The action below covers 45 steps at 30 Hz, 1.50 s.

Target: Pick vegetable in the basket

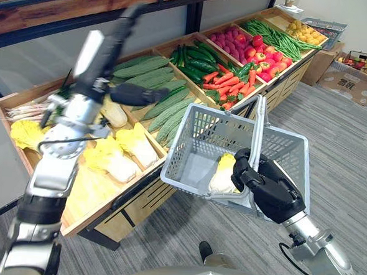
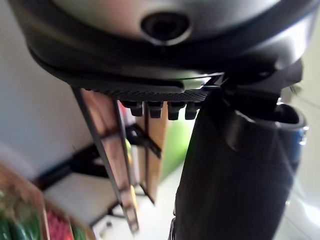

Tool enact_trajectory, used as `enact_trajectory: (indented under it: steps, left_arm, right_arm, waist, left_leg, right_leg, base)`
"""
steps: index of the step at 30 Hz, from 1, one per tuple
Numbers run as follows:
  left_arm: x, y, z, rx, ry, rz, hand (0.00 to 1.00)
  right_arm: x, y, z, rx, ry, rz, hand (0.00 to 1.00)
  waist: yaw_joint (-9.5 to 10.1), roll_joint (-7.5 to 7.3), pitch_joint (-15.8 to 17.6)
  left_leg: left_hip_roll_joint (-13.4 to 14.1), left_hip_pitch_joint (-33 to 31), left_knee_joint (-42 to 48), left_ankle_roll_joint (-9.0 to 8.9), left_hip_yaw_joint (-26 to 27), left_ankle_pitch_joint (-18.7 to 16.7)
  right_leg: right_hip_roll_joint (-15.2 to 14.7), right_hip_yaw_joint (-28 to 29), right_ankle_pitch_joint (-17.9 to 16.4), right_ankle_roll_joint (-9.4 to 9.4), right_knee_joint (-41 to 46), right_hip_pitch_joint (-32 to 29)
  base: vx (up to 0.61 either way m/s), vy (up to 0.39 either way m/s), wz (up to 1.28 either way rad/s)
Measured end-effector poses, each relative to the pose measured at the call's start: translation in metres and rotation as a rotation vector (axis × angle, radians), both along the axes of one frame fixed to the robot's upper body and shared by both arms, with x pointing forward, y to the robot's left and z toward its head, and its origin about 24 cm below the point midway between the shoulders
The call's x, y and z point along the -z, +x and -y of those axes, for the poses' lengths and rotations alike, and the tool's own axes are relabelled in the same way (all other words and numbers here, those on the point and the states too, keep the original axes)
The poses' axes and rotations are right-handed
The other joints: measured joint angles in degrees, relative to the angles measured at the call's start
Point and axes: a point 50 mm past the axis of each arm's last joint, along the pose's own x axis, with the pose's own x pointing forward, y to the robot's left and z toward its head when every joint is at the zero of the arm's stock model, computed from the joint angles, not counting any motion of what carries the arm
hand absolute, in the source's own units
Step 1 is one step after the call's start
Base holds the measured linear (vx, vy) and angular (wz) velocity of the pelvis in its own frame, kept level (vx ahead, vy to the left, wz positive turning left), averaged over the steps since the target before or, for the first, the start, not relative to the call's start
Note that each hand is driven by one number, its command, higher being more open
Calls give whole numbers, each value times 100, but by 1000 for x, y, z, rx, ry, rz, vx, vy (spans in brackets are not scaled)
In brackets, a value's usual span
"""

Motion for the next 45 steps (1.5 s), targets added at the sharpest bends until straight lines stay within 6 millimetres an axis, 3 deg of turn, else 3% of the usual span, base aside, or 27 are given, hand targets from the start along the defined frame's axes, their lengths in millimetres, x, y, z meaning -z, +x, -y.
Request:
enact_trajectory:
  steps: [4,6,7,9,12,16,21,26,29,35,37,42,45]
  left_arm:
    - [27,-32,-51,-309,-232,24,100]
    - [57,-62,-74,-515,-381,2,100]
    - [66,-70,-79,-563,-410,-16,100]
    - [101,-106,-94,-756,-504,-109,100]
    - [131,-147,-113,-1003,-602,-154,100]
    - [160,-183,-123,-1236,-761,-155,100]
    - [214,-210,-96,-1347,-820,-398,100]
    - [290,-228,-48,-1231,-871,-872,100]
    - [321,-247,-24,-1189,-965,-1069,100]
    - [350,-272,12,-1060,-994,-1361,100]
    - [353,-270,21,-973,-937,-1436,100]
    - [354,-257,21,-871,-878,-1458,100]
    - [354,-246,23,-847,-881,-1438,100]
  right_arm:
    - [5,-3,9,69,4,-22,0]
    - [5,-5,14,118,11,-23,0]
    - [5,-5,16,128,12,-21,0]
    - [4,-6,22,176,15,-10,0]
    - [2,-5,27,222,13,-7,0]
    - [7,-7,30,282,32,-27,0]
    - [18,-13,35,329,45,-82,0]
    - [28,-22,36,391,103,-143,0]
    - [33,-24,38,435,129,-161,0]
    - [37,-26,33,460,161,-162,0]
    - [39,-26,28,453,182,-169,0]
    - [46,-25,15,452,247,-189,0]
    - [48,-24,11,448,253,-204,0]
  waist:
    - [66,-2,-29]
    - [145,-3,-53]
    - [162,-3,-54]
    - [196,-16,-61]
    - [221,-54,-105]
    - [246,-31,-192]
    - [238,40,-264]
    - [322,52,-223]
    - [333,17,-195]
    - [357,-42,-105]
    - [360,-88,-35]
    - [403,-112,80]
    - [530,-100,335]
  left_leg:
    - [-6,70,-156,-22,2,59]
    - [-6,93,-212,-29,15,72]
    - [-8,104,-225,-29,23,72]
    - [-11,166,-279,-33,36,73]
    - [-9,155,-284,-37,17,70]
    - [8,145,-291,-35,-20,71]
    - [-75,143,-394,1,-181,121]
    - [-105,123,-600,-23,-324,279]
    - [-92,122,-686,-37,-339,326]
    - [-95,153,-795,-43,-331,376]
    - [-125,158,-792,-34,-359,396]
    - [-148,150,-617,-7,-338,323]
    - [30,146,103,1,-185,-91]
  right_leg:
    - [10,-22,-18,-32,-9,15]
    - [14,-22,-20,-35,-26,16]
    - [14,-17,-20,-35,-31,18]
    - [10,-15,-20,-36,-71,72]
    - [8,-31,-17,-40,-100,83]
    - [-9,-73,-17,-39,-108,102]
    - [-124,-238,-23,-42,-200,208]
    - [-159,-414,-55,-79,-204,193]
    - [-136,-424,-63,-91,-205,171]
    - [-127,-428,-68,-97,-209,151]
    - [-139,-441,-71,-102,-208,173]
    - [-170,-412,-74,-104,-166,206]
    - [-62,-260,-219,-56,197,231]
  base:
    - [5,-1,1]
    - [0,0,0]
    - [24,12,-5]
    - [0,0,0]
    - [10,10,2]
    - [1,6,5]
    - [-11,17,19]
    - [-8,-12,15]
    - [11,-12,5]
    - [2,2,1]
    - [-1,22,6]
    - [-11,21,-3]
    - [-76,85,-33]
